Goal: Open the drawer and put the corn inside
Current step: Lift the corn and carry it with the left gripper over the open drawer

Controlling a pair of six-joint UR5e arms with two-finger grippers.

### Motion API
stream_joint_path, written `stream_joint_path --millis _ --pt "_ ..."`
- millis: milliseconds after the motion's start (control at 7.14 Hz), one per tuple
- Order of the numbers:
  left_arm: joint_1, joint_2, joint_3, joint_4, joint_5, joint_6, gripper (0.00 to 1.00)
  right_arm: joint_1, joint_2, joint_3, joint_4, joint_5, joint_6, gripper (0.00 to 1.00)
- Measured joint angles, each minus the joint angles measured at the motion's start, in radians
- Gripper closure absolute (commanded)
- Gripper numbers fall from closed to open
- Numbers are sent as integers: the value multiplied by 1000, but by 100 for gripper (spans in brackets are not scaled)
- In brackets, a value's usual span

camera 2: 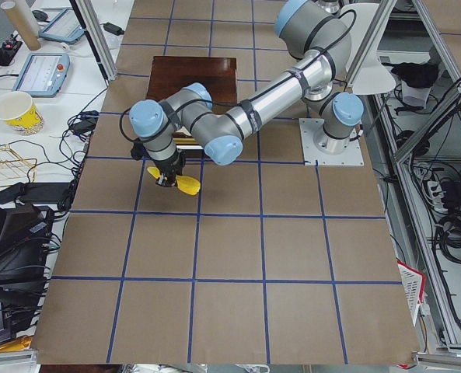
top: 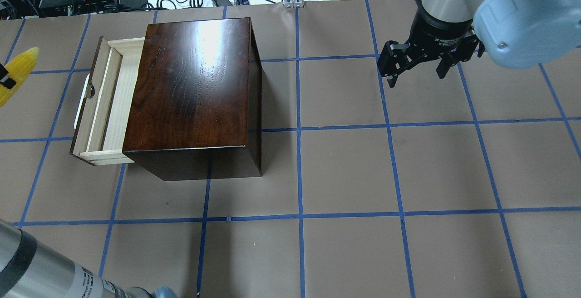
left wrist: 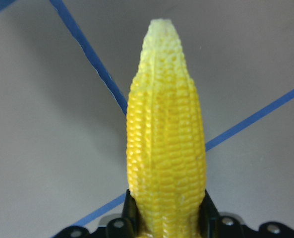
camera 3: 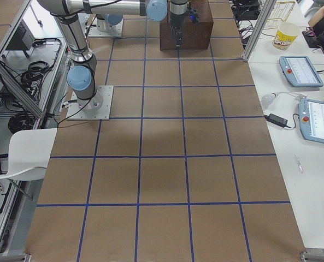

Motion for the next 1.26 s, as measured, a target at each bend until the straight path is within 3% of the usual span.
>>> stream_joint_path --millis 280,701,1261 --pt "-109 77 -1 -66 -5 -244 100 0 0 1 0 0 0 0" --pt "-251 105 -37 -105 -42 -515 100 -1 0 0 0 0 0 0" --pt "-307 87 -131 -92 -58 -720 100 0 0 0 0 0 0 0"
